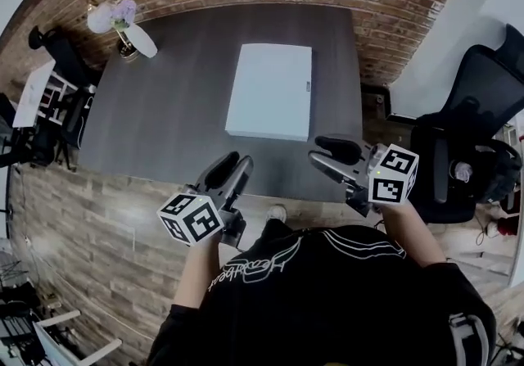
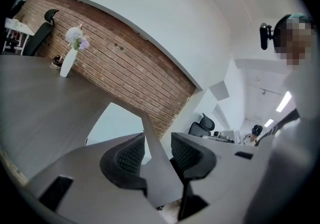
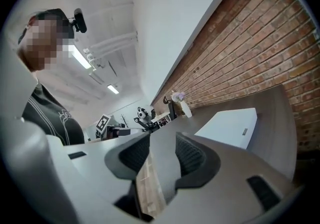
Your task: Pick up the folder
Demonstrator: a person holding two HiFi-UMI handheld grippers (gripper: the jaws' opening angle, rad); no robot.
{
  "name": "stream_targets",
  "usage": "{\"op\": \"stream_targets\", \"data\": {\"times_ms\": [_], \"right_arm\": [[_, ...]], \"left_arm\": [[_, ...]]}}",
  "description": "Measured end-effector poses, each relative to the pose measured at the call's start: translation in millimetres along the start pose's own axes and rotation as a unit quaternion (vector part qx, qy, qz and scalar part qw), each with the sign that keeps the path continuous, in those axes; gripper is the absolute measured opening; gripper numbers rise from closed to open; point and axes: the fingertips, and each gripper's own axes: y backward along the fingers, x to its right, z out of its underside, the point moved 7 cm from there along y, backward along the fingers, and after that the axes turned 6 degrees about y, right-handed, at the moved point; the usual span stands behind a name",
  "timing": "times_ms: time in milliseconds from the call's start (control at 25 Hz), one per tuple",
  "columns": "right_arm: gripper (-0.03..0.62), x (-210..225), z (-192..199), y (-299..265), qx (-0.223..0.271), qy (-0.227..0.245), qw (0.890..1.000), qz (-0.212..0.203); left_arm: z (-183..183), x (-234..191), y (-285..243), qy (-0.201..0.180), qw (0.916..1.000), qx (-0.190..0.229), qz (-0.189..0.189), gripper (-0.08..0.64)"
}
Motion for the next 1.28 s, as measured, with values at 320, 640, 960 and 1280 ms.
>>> {"op": "stream_targets", "data": {"times_ms": [320,640,960,1280], "right_arm": [[0.170,47.7,10.6,-34.9,0.008,-0.064,0.993,0.098],[0.181,90.7,40.9,-54.8,-0.019,-0.097,0.982,0.161],[0.181,139.9,81.3,-62.9,-0.031,-0.166,0.947,0.272],[0.181,150.4,98.8,-69.5,-0.025,-0.187,0.938,0.292]], "left_arm": [[-45.0,-76.6,-42.5,0.006,0.9982,-0.056,0.020,0.222],[-52.7,-145.3,-78.6,-0.012,0.9922,-0.124,0.005,0.227],[-47.4,-198.6,-111.9,0.011,0.9861,-0.165,-0.011,0.227],[-35.0,-221.6,-132.4,0.010,0.9798,-0.199,-0.019,0.225]]}}
